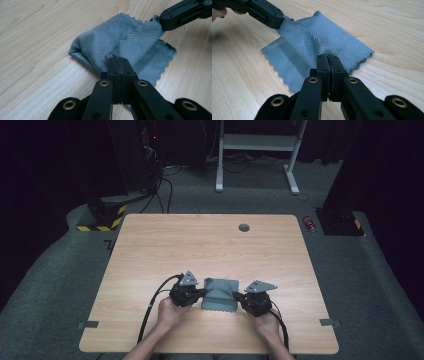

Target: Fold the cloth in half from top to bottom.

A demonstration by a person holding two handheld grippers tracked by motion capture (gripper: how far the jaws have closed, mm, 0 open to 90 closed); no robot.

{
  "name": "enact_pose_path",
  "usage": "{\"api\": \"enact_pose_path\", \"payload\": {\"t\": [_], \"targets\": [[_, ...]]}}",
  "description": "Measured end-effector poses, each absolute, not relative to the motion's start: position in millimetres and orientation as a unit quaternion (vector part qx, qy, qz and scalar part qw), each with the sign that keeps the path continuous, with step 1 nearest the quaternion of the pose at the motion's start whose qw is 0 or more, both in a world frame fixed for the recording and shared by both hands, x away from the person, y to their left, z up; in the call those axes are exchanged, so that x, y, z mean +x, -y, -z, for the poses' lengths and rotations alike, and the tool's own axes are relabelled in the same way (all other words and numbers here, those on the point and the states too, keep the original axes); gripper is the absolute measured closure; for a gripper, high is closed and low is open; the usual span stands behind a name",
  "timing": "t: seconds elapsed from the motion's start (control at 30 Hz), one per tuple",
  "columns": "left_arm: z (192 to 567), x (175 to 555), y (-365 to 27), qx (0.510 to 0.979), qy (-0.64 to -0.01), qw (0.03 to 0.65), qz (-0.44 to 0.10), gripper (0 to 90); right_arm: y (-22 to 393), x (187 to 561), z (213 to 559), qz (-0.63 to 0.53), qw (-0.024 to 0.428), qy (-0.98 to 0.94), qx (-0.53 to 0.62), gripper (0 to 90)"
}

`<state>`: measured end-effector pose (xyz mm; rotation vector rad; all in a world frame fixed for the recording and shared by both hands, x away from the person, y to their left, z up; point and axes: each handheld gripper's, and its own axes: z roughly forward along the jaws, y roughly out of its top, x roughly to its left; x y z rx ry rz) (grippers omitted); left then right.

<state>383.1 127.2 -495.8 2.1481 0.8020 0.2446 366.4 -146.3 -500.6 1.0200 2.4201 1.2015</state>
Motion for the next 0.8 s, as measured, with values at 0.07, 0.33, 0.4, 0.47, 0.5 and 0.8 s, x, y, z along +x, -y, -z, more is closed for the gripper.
{"api": "enact_pose_path", "payload": {"t": [0.07,0.33,0.4,0.47,0.5,0.8], "targets": [[496,381,-128,0.853,-0.315,0.404,-0.101,89.4,145,364,502,-0.412,0.125,-0.833,0.348,88.4],[501,374,-129,0.857,-0.313,0.396,-0.103,89.2,142,359,509,-0.411,0.119,-0.836,0.344,88.2],[503,374,-128,0.858,-0.312,0.396,-0.102,89.2,143,358,510,-0.410,0.118,-0.836,0.345,88.2],[503,372,-128,0.858,-0.312,0.395,-0.101,89.2,143,357,511,-0.408,0.117,-0.837,0.345,88.1],[504,372,-127,0.858,-0.311,0.396,-0.101,89.2,143,357,512,-0.408,0.117,-0.838,0.345,88.1],[509,366,-127,0.863,-0.309,0.386,-0.099,87.8,142,353,517,-0.393,0.113,-0.847,0.340,86.8]]}}
